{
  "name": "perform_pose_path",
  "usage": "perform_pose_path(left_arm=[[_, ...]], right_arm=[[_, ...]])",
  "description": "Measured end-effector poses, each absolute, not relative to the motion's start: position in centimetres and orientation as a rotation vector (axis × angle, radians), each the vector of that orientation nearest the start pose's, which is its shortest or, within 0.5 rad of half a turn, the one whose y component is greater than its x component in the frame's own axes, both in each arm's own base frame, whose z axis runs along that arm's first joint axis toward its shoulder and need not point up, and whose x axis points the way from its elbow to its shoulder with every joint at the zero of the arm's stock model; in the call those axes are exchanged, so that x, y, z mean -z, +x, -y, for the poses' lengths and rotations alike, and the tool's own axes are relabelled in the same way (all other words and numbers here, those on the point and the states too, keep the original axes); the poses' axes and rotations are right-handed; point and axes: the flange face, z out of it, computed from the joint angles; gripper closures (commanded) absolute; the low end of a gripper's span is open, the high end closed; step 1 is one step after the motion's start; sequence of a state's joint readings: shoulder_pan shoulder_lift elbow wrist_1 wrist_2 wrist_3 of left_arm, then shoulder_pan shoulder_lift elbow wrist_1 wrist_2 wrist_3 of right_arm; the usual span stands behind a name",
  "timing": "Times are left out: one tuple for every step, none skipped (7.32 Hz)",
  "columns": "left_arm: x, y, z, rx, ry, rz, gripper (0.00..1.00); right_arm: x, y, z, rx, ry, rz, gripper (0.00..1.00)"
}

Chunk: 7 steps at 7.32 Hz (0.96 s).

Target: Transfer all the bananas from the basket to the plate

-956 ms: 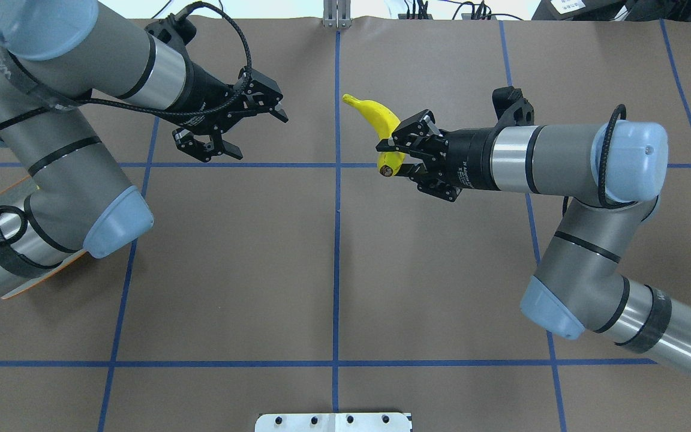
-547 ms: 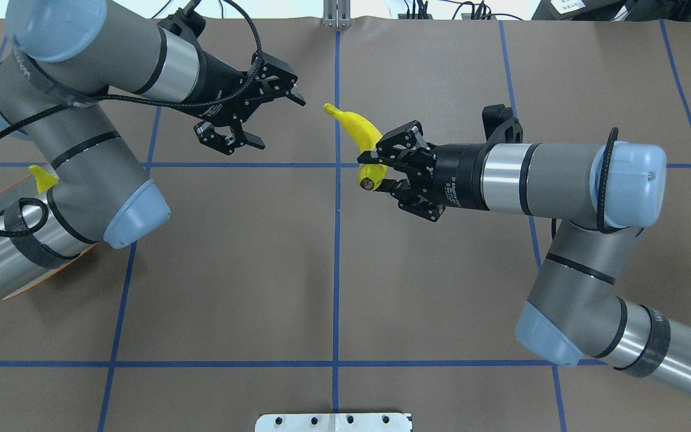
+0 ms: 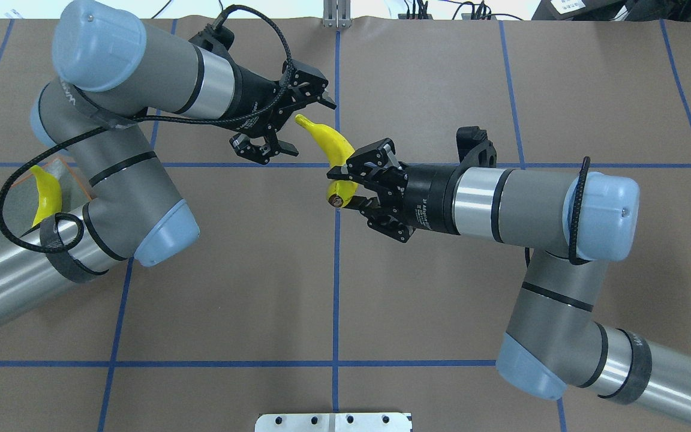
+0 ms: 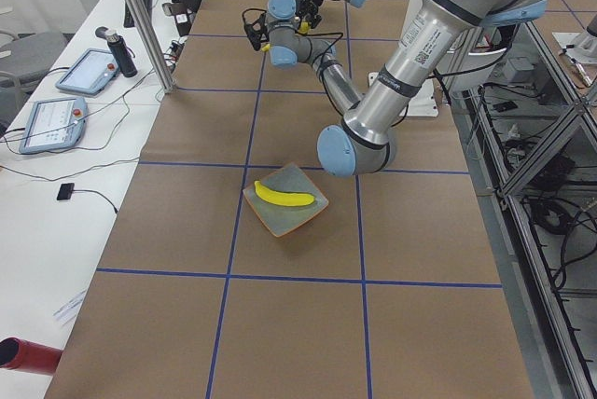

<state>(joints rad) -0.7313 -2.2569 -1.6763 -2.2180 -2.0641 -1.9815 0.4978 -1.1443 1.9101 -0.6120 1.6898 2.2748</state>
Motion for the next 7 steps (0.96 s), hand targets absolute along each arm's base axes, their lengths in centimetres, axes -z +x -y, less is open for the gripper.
perform_pose_path(left_arm=[[-12.5,43.2,48.8,0.568,-0.191,-1.465,0.01],[-12.6,43.9,48.1,0.559,-0.203,-1.46,0.13],[-12.7,44.3,47.7,0.553,-0.21,-1.457,0.38],[-12.6,44.5,47.5,0.55,-0.214,-1.459,0.63],[-12.6,44.5,47.4,0.549,-0.216,-1.462,1.0],[-12.4,44.4,47.3,0.551,-0.219,-1.466,1.0],[-12.4,44.4,47.2,0.552,-0.221,-1.47,1.0]], right_arm=[[-15.9,-42.0,36.4,-0.785,-0.269,1.777,1.0],[-15.7,-42.2,36.3,-0.796,-0.259,1.785,1.0],[-15.6,-42.3,36.3,-0.805,-0.247,1.789,1.0],[-15.6,-42.6,36.1,-0.808,-0.242,1.791,1.0],[-15.5,-42.8,35.9,-0.808,-0.241,1.792,1.0],[-15.5,-42.8,35.7,-0.807,-0.242,1.795,1.0],[-15.4,-42.7,35.6,-0.805,-0.242,1.798,0.58]])
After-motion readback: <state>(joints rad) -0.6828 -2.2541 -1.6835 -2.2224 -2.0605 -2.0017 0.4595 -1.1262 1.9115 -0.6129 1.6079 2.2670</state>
